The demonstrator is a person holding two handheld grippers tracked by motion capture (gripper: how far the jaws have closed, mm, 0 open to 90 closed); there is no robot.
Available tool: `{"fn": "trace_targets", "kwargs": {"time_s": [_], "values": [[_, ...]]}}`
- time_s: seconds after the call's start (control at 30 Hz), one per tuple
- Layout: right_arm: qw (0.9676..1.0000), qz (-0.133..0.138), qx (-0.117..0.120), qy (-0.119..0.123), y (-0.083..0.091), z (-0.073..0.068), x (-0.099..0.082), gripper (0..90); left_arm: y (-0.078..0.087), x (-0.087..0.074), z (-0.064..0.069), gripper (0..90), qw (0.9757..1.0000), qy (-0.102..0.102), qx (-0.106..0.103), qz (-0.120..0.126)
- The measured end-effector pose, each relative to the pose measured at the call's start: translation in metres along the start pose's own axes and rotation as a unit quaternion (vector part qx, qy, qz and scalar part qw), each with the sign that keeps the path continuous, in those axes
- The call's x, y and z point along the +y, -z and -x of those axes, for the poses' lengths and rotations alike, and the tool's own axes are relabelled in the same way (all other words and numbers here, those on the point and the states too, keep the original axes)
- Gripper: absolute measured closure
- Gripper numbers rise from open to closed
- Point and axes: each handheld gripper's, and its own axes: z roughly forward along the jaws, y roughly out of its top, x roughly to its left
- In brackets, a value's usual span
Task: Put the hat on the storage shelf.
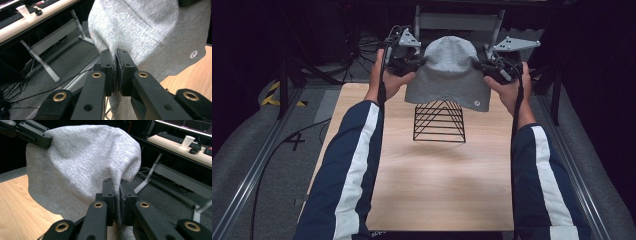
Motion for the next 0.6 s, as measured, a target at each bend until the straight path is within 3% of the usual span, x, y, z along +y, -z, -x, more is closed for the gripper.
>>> {"fn": "trace_targets", "kwargs": {"time_s": [0.6], "values": [[0.999, 0.0, 0.023, 0.039, 0.018, -0.022, -0.005, 84.9, 0.028, -0.018, 0.014, 84.7, 0.9988, -0.01, -0.034, 0.034]]}}
